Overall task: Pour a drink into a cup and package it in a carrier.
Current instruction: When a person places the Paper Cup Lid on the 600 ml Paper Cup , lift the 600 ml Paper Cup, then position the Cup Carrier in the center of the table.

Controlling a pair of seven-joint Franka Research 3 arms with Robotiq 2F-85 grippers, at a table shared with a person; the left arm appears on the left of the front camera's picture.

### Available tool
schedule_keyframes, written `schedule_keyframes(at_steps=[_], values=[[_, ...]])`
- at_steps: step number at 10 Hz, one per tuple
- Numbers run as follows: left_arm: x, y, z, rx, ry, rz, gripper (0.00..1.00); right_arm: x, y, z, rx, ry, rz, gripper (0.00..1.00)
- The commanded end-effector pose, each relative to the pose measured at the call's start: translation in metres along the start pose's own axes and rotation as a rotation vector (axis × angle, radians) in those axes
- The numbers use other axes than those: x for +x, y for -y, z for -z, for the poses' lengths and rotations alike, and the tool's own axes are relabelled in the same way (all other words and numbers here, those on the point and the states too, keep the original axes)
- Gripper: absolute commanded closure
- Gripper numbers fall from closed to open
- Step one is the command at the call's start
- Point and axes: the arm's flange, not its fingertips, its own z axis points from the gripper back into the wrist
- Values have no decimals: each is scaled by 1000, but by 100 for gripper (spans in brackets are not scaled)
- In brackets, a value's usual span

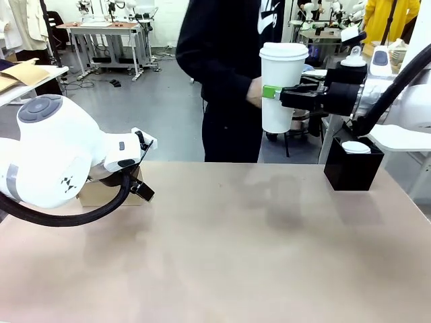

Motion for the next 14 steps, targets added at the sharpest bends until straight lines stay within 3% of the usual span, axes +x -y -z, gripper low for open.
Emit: schedule_keyframes(at_steps=[1,8,12,14], values=[[0,0,0,-1,1,-1,0,1,-3,2,-10,-7,1,20],[0,0,0,0,0,0,0,1,-3,2,-10,-7,1,20],[38,-2,-92,57,15,-35,0,1,-3,2,-10,-7,1,20],[65,-18,-133,112,-27,-132,0,1,-3,2,-10,-7,1,20]])
